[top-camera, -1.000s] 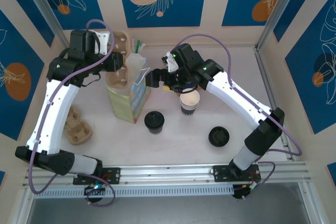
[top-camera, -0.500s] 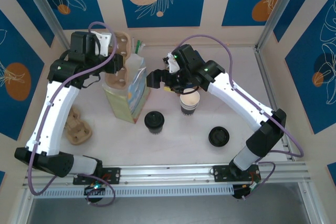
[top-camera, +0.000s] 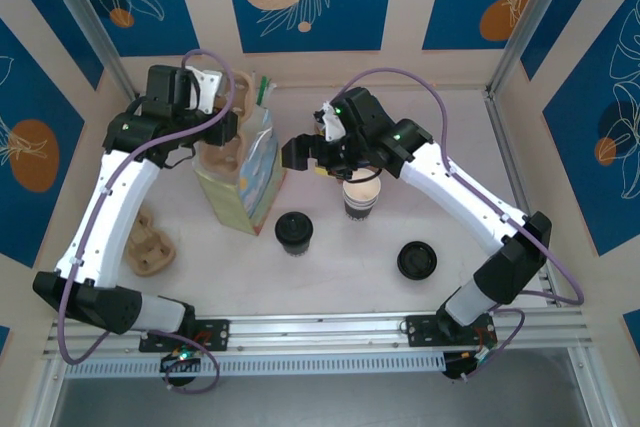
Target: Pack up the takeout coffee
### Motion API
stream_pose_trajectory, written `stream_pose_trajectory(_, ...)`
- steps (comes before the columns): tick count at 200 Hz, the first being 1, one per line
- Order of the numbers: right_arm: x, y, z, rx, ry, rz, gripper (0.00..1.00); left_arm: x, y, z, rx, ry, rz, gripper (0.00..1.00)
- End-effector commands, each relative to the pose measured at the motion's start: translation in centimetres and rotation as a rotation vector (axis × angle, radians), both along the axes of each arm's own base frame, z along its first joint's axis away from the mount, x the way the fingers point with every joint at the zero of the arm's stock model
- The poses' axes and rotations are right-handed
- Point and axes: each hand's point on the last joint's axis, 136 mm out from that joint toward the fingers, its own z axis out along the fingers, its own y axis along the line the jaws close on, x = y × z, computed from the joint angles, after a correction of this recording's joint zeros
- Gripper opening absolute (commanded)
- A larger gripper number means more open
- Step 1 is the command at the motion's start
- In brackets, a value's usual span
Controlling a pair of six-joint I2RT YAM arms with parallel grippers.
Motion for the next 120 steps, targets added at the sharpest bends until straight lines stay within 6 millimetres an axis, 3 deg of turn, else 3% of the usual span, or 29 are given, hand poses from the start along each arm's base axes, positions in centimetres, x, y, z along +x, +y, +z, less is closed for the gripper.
stream_pose_trajectory(1, -0.5, -0.3, 1.9, 0.049, -0.054, 0.01, 0.99, 0.1, -0.3, -0.5, 0.031, -0.004, -0.025, 0.36)
stream_pose_trajectory(120, -0.9, -0.7, 1.9, 0.059, -0.058, -0.001, 0.99, -0.5, -0.4, -4.2, 0.06, 0.1, -0.039, 0.36)
